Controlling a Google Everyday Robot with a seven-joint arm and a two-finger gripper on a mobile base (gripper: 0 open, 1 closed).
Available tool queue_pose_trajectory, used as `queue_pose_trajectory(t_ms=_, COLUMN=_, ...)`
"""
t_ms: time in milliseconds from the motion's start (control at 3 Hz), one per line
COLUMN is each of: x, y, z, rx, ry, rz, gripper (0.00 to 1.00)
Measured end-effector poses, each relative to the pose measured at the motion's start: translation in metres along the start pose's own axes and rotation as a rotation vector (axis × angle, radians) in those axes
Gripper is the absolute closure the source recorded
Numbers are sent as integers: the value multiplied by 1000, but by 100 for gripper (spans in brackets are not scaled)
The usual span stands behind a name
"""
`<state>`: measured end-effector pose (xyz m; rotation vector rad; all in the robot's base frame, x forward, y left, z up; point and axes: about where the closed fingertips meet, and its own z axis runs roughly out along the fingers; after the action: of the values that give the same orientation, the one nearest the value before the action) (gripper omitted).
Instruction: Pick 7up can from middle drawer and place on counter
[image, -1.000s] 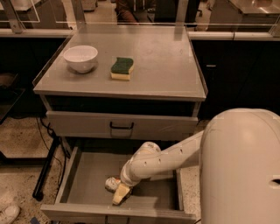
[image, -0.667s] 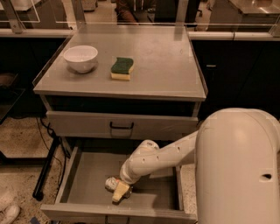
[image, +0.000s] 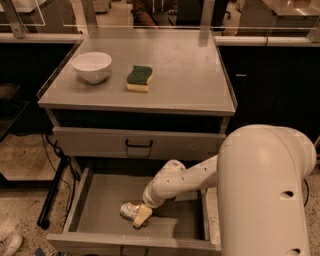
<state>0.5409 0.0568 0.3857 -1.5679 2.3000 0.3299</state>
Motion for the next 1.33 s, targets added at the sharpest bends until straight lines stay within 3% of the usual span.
queue_pose_trajectory(t_ms=333, x=10, y=-6, z=8, rx=2, ry=8, rz=38, gripper=0)
queue_pose_trajectory(t_ms=667, x=15, y=4, z=16, rx=-15, ry=2, rz=71, gripper=0)
queue_pose_trajectory(t_ms=1333, x=0, y=25, z=-13, rx=7, ry=14, rz=-4, gripper=0)
